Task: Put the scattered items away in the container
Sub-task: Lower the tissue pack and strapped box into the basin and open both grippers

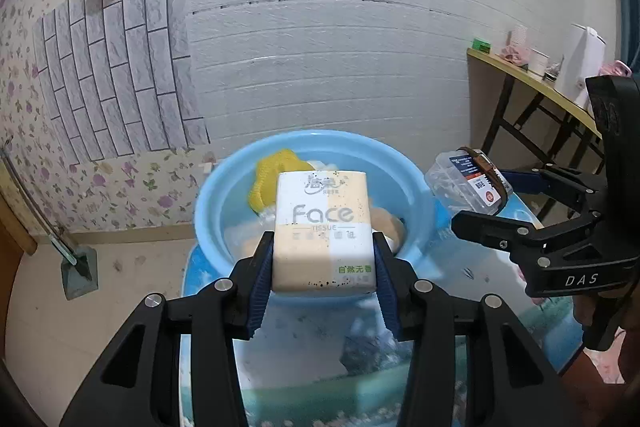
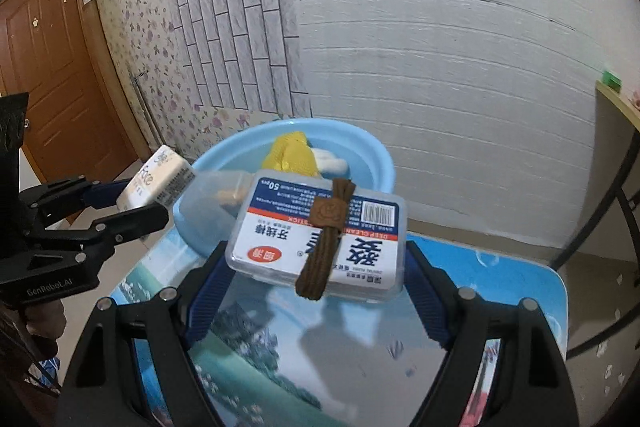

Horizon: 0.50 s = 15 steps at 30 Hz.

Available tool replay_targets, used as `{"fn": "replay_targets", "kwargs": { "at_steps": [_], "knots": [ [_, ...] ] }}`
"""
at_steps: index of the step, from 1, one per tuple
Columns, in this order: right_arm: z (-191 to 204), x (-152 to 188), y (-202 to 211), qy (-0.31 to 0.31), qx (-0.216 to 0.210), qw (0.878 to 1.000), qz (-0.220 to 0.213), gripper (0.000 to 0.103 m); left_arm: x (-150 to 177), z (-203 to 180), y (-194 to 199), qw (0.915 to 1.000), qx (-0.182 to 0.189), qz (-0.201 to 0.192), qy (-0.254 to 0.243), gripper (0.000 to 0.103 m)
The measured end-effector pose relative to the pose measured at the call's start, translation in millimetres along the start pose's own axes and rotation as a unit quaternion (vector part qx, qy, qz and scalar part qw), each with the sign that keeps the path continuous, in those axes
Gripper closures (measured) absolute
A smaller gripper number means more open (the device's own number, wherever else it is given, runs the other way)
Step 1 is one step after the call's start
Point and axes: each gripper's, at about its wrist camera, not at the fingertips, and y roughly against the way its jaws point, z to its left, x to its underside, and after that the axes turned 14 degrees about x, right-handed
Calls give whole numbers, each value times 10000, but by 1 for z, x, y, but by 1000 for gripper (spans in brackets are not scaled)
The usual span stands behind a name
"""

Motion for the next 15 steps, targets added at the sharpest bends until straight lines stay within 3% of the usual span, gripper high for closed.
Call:
{"fn": "replay_targets", "kwargs": {
  "at_steps": [15],
  "knots": [
    [16, -33, -53, 169, -15, 9996, 217, 20, -19, 36, -47, 9999, 6, 25, 152, 57]
  ]
}}
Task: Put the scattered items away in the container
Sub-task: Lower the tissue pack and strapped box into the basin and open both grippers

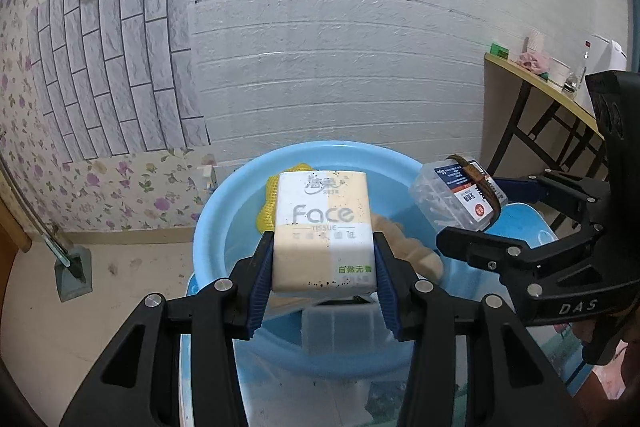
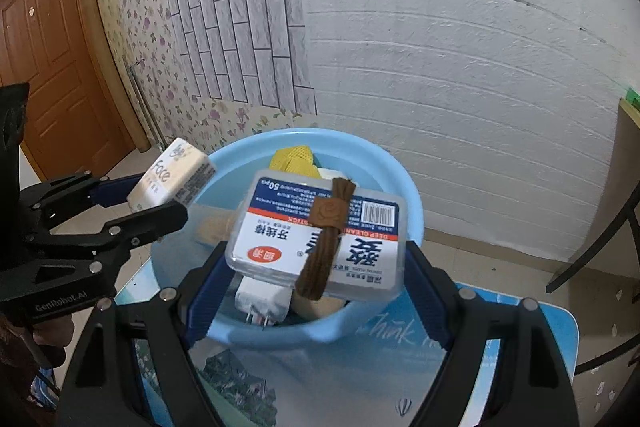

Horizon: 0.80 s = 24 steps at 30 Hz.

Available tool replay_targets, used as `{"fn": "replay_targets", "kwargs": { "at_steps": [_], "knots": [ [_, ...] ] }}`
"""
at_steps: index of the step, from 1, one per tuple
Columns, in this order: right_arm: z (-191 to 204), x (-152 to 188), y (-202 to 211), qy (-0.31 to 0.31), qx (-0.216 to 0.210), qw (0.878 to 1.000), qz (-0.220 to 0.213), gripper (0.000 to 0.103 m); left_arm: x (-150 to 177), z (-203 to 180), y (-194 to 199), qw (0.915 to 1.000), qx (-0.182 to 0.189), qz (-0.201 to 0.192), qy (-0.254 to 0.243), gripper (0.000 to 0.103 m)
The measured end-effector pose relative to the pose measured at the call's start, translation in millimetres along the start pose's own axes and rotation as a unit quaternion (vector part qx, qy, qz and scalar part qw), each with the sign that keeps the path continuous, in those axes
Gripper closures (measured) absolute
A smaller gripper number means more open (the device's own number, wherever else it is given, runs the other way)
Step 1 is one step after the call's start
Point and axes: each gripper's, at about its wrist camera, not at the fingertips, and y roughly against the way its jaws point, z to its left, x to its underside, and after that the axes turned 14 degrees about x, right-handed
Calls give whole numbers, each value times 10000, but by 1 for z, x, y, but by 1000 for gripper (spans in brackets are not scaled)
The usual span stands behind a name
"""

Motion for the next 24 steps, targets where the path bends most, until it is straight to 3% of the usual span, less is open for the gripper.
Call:
{"fn": "replay_targets", "kwargs": {
  "at_steps": [5, 16, 24],
  "knots": [
    [4, -6, -10, 16, -40, 10000, 68, 19, 0, 5, -8, 10000, -3, 41, -62, 57],
    [9, -1, -9, 227, 29, 9997, 127, 18, 7, -2, -4, 9999, -101, 106, -91, 36],
    [-13, 21, 11, -136, 133, 9997, 153, 18, 13, -22, 12, 9997, -188, 0, -131, 20]
  ]
}}
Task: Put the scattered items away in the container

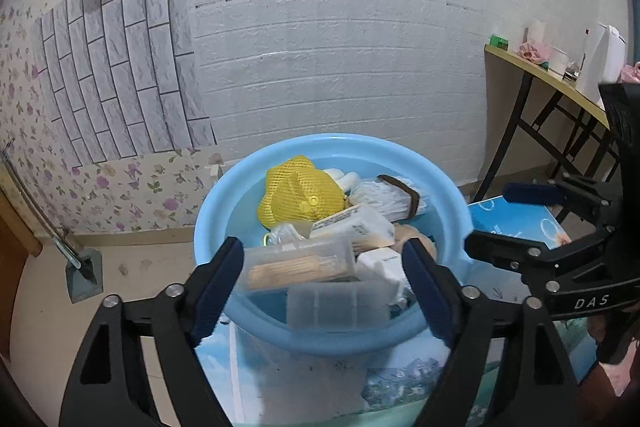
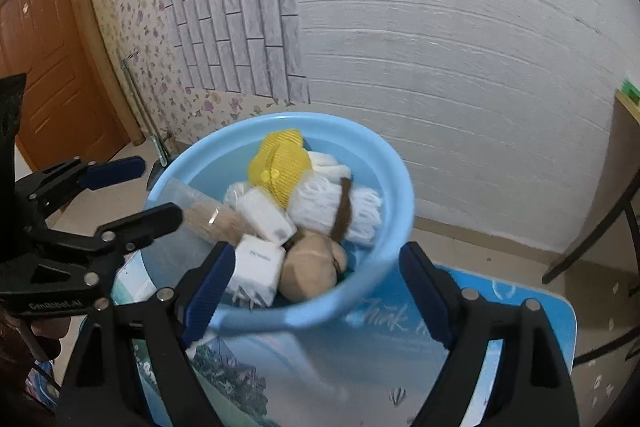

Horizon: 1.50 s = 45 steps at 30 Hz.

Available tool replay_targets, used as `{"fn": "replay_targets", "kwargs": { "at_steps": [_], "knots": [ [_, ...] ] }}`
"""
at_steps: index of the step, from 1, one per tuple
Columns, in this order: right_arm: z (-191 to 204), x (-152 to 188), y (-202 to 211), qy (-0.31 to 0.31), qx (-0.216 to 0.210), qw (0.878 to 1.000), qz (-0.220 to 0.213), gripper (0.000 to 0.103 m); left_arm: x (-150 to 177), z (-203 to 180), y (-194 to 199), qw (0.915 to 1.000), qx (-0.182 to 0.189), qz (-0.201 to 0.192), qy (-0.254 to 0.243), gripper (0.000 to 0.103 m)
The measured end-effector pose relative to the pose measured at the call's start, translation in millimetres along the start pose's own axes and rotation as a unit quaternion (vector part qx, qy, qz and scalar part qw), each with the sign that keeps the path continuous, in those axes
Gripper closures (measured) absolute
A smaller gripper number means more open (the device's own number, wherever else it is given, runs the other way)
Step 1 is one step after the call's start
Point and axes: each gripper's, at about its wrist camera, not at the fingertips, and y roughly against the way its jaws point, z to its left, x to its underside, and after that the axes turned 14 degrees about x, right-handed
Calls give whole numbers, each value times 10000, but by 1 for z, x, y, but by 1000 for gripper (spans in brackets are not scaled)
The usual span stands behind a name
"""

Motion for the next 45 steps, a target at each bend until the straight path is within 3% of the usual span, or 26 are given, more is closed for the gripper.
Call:
{"fn": "replay_targets", "kwargs": {
  "at_steps": [5, 8, 12, 16, 20, 28, 31, 37, 45],
  "knots": [
    [-16, 13, 20, -302, 355, 9989, 44, 18, 5, -16, 1, 9997, -83, 122, 185, 16],
    [-23, 17, 41, -480, 359, 9981, -116, 16, 7, -30, 1, 9993, -105, 280, 202, 16],
    [-33, 23, 65, -514, 532, 9968, -293, 13, 6, -52, 15, 9994, -254, 198, 88, 16],
    [-43, 31, 77, -676, 549, 9957, -306, 12, 7, -67, 29, 9995, -166, 171, 227, 10],
    [-52, 39, 92, -697, 729, 9938, -468, 1, 7, -85, 35, 9996, -147, 162, 155, 7],
    [-75, 54, 115, -931, 782, 9906, -630, 0, 2, -120, 44, 9999, -84, 47, 66, 5],
    [-83, 59, 122, -1018, 788, 9892, -701, 0, -1, -126, 44, 9998, 104, 162, 102, 5],
    [-97, 62, 132, -1143, 967, 9861, -725, 0, -1, -144, 38, 9997, 42, 228, -39, 5],
    [-98, 64, 135, -1175, 1035, 9853, -680, 0, 14, -145, 36, 9993, 177, 323, -112, 5]
  ]
}}
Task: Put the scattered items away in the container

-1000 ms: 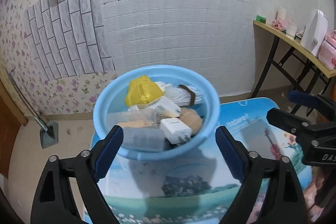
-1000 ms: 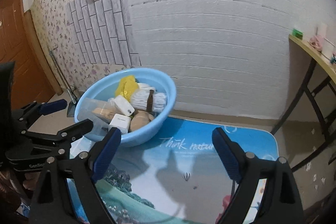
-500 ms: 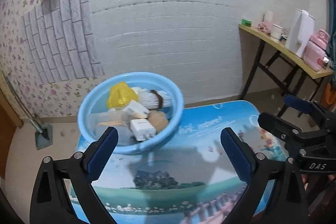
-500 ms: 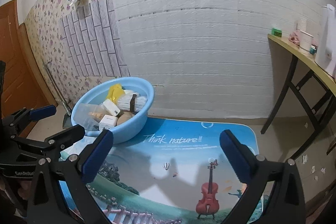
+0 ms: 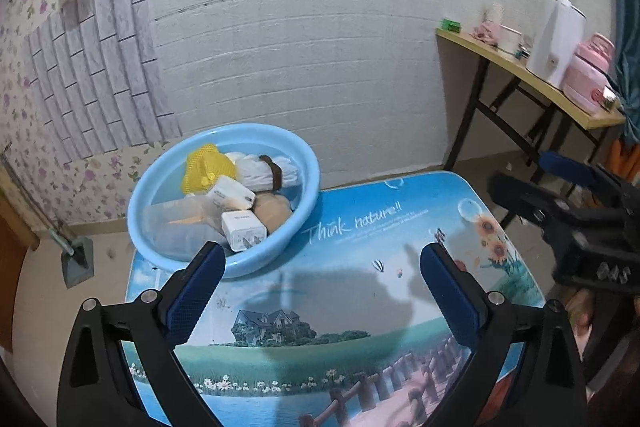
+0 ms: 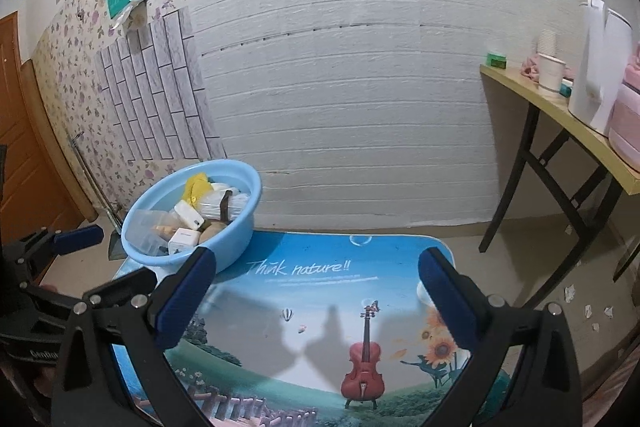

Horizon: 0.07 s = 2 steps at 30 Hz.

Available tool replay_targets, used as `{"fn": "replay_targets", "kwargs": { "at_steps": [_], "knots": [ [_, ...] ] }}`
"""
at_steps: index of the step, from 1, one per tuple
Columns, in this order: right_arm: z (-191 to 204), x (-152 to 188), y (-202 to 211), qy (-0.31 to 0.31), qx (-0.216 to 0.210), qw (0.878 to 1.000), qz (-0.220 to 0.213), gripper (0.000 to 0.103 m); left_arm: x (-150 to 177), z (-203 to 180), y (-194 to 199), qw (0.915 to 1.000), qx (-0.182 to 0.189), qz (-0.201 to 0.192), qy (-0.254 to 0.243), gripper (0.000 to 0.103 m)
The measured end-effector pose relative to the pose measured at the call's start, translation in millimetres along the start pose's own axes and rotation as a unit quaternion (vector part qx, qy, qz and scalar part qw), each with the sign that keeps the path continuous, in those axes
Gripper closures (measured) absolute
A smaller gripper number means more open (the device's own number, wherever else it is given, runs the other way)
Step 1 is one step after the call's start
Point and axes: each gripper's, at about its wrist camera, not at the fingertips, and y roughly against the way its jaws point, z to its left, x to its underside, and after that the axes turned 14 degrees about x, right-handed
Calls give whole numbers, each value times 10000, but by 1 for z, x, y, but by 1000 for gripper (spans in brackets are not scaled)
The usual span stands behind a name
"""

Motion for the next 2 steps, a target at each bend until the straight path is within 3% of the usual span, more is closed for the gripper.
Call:
{"fn": "replay_targets", "kwargs": {
  "at_steps": [2],
  "knots": [
    [4, 2, -4, 34, -18, 10000, 30, 0, 8, 3, -4, 10000, -18, 38, -6, 5]
  ]
}}
